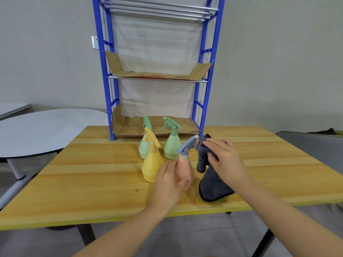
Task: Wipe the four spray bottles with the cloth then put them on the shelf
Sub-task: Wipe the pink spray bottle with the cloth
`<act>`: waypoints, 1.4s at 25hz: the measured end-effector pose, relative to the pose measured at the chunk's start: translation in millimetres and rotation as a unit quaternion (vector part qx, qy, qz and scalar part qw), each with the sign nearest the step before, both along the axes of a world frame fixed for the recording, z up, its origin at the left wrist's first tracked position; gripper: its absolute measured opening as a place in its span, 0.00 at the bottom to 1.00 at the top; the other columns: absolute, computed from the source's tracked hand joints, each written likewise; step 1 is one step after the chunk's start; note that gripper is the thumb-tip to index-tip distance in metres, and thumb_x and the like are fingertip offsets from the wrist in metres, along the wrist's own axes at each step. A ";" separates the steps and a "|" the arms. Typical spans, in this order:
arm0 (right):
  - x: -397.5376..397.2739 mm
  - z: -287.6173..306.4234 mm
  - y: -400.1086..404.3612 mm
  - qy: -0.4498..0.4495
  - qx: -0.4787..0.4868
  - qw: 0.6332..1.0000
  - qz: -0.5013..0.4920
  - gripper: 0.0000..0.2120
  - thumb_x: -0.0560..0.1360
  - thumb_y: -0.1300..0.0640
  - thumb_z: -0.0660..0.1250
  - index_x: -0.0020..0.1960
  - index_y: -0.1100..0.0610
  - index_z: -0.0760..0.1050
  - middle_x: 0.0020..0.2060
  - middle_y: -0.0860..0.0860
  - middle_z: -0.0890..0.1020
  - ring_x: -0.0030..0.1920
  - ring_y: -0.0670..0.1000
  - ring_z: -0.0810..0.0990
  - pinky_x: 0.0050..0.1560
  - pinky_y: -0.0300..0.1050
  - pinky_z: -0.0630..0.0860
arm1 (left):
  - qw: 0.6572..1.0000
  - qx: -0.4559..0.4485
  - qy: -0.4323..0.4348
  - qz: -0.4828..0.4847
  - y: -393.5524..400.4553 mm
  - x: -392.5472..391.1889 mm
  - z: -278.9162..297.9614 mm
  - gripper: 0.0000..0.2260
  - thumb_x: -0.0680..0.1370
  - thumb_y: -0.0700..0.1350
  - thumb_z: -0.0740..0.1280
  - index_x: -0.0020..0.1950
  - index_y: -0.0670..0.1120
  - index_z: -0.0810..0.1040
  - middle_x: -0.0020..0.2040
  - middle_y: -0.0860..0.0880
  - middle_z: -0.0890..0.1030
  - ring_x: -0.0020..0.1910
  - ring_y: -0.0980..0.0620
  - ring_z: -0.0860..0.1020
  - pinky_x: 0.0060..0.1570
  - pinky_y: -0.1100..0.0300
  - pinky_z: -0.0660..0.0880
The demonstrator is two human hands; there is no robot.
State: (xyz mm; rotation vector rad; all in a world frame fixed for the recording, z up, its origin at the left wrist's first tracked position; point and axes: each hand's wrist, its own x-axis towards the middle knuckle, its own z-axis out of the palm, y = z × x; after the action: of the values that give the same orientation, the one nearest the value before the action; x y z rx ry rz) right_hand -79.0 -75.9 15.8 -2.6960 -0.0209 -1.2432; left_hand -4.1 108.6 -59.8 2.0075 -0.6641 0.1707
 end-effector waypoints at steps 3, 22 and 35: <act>-6.6 -19.3 2.2 0.037 0.006 0.999 0.015 0.19 0.71 0.68 0.71 0.62 0.59 0.80 0.61 0.50 0.81 0.57 0.54 0.74 0.61 0.42 0.72 | 0.999 0.027 0.026 -0.008 -3.6 0.7 -8.8 0.37 0.70 0.53 0.76 0.76 0.54 0.65 0.67 0.53 0.74 0.66 0.52 0.72 0.64 0.52 0.73; -35.5 -39.9 35.4 -0.055 0.305 0.950 0.028 0.22 0.72 0.70 0.71 0.62 0.53 0.77 0.59 0.45 0.79 0.60 0.44 0.77 0.60 0.28 0.67 | 0.937 -0.205 0.269 -0.092 -18.8 -3.1 46.2 0.31 0.69 0.53 0.79 0.70 0.55 0.72 0.60 0.48 0.81 0.57 0.50 0.82 0.56 0.50 0.82; -18.5 -0.9 57.9 -0.108 0.233 0.966 0.020 0.18 0.75 0.65 0.71 0.65 0.59 0.78 0.64 0.49 0.77 0.63 0.50 0.77 0.64 0.43 0.73 | 0.899 -0.263 0.334 -0.103 -16.5 12.0 115.3 0.24 0.75 0.52 0.70 0.70 0.54 0.69 0.63 0.47 0.80 0.60 0.47 0.81 0.62 0.46 0.79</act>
State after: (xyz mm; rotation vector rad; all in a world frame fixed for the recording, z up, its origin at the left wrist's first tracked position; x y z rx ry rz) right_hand -97.5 -18.0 14.9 -2.1463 0.1660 -1.3271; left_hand 8.0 92.0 55.5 1.3294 -0.3248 -0.4165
